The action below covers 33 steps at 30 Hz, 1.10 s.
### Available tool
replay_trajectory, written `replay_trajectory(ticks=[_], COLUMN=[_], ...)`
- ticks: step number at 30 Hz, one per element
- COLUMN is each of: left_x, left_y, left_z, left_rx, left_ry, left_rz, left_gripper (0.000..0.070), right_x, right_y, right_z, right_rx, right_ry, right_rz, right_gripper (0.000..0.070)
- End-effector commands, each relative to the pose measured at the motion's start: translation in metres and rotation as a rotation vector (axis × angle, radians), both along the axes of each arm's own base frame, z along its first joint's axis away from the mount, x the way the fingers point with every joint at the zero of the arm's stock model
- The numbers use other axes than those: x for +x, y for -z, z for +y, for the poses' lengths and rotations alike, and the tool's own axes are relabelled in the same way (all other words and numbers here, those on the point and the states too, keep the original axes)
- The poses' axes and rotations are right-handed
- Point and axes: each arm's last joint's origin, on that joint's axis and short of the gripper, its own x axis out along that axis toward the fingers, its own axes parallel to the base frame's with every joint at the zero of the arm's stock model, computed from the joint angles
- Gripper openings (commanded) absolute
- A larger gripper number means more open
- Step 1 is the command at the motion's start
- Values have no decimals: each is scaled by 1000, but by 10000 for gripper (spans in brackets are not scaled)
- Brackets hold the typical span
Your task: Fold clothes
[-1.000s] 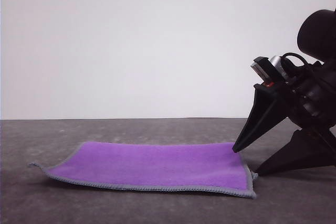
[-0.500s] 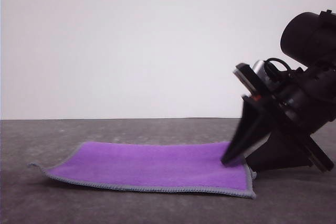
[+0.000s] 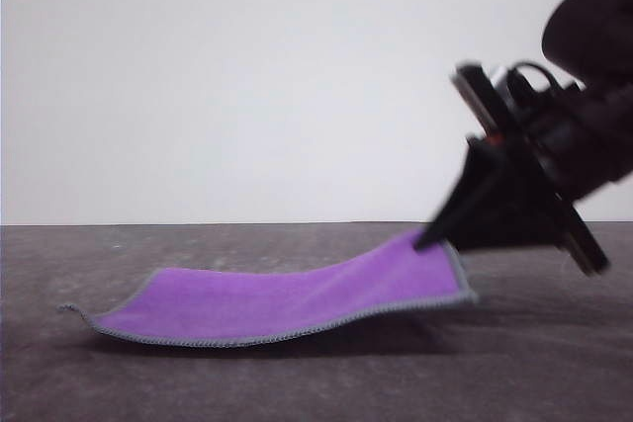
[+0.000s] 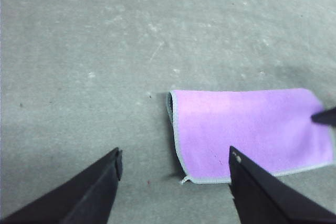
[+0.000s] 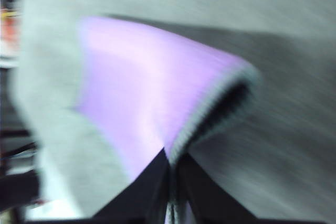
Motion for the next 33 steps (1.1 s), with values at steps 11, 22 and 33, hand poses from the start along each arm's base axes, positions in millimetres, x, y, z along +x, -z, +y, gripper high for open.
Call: replay_trajectory(ticks=[11,22,33], left_x=[0,0,0], left_y=[-4,-4,-4], left_z=[0,0,0], left_rx=[3,3,3], left_ry=[4,4,4], left_rz=[-17,-17,-17], left_gripper=[394,394,393], right_x=[9,18,23], right_y=[-30,-14,-2], right_z=[60,128,169], right_rx=[58,65,61], right_ry=[-131,-258,-332], right_rz=[-144,-144,-144], right_gripper=[2,3,268])
